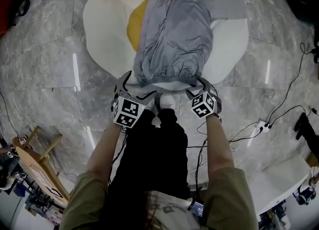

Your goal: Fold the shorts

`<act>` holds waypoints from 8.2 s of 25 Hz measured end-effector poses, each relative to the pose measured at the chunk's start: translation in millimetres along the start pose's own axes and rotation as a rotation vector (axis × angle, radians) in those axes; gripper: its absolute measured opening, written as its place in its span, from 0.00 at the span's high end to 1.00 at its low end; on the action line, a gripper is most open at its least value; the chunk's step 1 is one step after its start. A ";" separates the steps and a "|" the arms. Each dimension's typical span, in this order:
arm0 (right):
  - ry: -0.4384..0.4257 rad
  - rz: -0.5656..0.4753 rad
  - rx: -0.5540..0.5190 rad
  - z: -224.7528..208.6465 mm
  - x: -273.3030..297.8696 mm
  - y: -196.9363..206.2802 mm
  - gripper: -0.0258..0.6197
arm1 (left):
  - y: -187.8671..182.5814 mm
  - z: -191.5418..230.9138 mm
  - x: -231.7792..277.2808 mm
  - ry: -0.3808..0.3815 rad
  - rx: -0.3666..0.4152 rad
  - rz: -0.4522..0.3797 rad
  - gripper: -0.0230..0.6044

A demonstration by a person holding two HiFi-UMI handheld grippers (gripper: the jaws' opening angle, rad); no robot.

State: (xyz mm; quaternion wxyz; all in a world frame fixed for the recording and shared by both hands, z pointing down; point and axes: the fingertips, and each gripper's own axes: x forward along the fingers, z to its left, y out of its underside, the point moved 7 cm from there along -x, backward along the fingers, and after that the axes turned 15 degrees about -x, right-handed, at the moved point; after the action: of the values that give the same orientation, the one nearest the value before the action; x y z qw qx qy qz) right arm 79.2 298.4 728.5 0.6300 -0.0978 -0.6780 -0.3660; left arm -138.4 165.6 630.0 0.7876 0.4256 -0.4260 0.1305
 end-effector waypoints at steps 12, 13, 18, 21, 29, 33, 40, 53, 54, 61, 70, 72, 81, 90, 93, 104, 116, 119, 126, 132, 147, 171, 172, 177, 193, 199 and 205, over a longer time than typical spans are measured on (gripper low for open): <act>0.012 0.062 -0.009 1.7 28.7 21.2 0.72 | 67.5 13.7 63.6 -0.006 0.133 0.198 0.15; 0.010 0.057 -0.004 1.3 29.2 20.9 0.77 | 77.1 14.9 71.0 -0.008 0.146 0.235 0.15; -0.003 0.036 0.002 1.2 28.1 21.2 0.81 | 107.9 15.1 97.6 -0.050 0.268 0.318 0.15; -0.018 0.024 0.006 -0.6 27.5 23.0 0.82 | 118.0 16.8 109.6 -0.087 0.362 0.337 0.15; -0.042 0.008 0.034 -9.5 20.9 25.5 0.83 | 116.3 30.3 113.7 -0.166 0.444 0.319 0.37; -0.050 -0.005 0.074 -10.1 19.1 29.5 0.83 | 109.0 32.5 108.8 -0.195 0.440 0.317 0.74; -0.057 0.000 0.106 -10.6 3.7 23.7 0.91 | 75.6 33.2 77.2 -0.211 0.317 0.225 0.89; -0.051 -0.085 0.224 -54.6 -158.7 -50.0 0.92 | -71.9 -2.7 -73.6 -0.170 0.185 0.094 0.90; -0.050 -0.094 0.221 -61.7 -175.2 -57.5 0.92 | -85.4 -6.9 -86.1 -0.167 0.179 0.085 0.90; -0.092 -0.112 0.180 -116.9 -282.3 -110.3 0.92 | -182.6 -32.1 -164.8 -0.171 0.184 0.057 0.90; -0.103 -0.165 0.202 -182.3 -363.8 -148.2 0.92 | -272.4 -49.5 -211.0 -0.213 0.077 0.070 0.90; -0.099 -0.159 0.190 -197.0 -365.8 -155.6 0.92 | -285.5 -44.2 -207.7 -0.215 0.041 0.079 0.89; 0.034 -0.172 0.165 -304.6 -355.0 -221.1 0.92 | -382.7 19.6 -176.4 -0.186 0.019 0.039 0.90; 0.347 -0.331 0.072 -393.0 -408.8 -325.6 0.92 | -511.1 79.8 -202.3 -0.190 0.215 -0.189 0.89; 0.392 -0.374 0.039 -387.3 -412.2 -336.5 0.92 | -514.6 89.3 -209.1 -0.188 0.256 -0.220 0.90; 0.178 -0.253 0.030 -271.3 -255.0 -244.0 0.92 | -324.5 104.3 -110.1 -0.127 0.256 0.095 0.89; -0.048 -0.116 -0.076 -125.8 -96.0 -101.2 0.92 | -83.1 73.6 -9.9 -0.102 0.137 0.346 0.89; -0.073 -0.098 -0.114 -96.4 -79.2 -81.5 0.92 | -49.4 67.9 0.1 -0.117 0.136 0.378 0.89; -0.119 -0.065 -0.180 -47.5 -59.3 -50.4 0.92 | -5.7 57.1 11.4 -0.139 0.132 0.436 0.88; -0.149 0.001 -0.140 -30.4 -36.6 -29.7 0.92 | 27.2 49.0 21.5 -0.131 0.023 0.502 0.86; -0.219 0.122 0.013 -24.9 -3.4 -7.2 0.52 | 69.9 50.1 49.4 -0.099 -0.064 0.614 0.42; 0.029 -0.275 0.767 -334.8 -93.2 -146.6 0.52 | -62.6 -123.4 12.9 0.042 -0.377 0.431 0.37; 0.016 -0.268 0.767 -345.3 -84.8 -147.4 0.52 | -60.5 -129.8 22.5 0.037 -0.382 0.434 0.37; -0.034 -0.224 0.689 -390.8 -33.0 -150.5 0.52 | -60.1 -167.0 83.3 0.010 -0.428 0.424 0.37; -0.159 -0.263 0.718 -456.5 80.6 -149.3 0.52 | -37.8 -190.3 207.3 -0.038 -0.441 0.498 0.37; -0.264 -0.283 0.765 -456.3 87.4 -149.2 0.59 | -39.7 -186.6 220.4 -0.006 -0.425 0.535 0.37; -0.355 -0.277 0.722 -453.4 71.2 -158.4 0.95 | -37.9 -175.8 212.9 -0.030 -0.462 0.536 0.82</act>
State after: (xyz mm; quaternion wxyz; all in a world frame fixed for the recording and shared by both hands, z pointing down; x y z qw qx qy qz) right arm 326.7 -118.8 707.4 0.4423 0.1596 -0.8672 -0.1638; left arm 109.9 246.7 727.0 0.7945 0.1111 -0.5524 0.2265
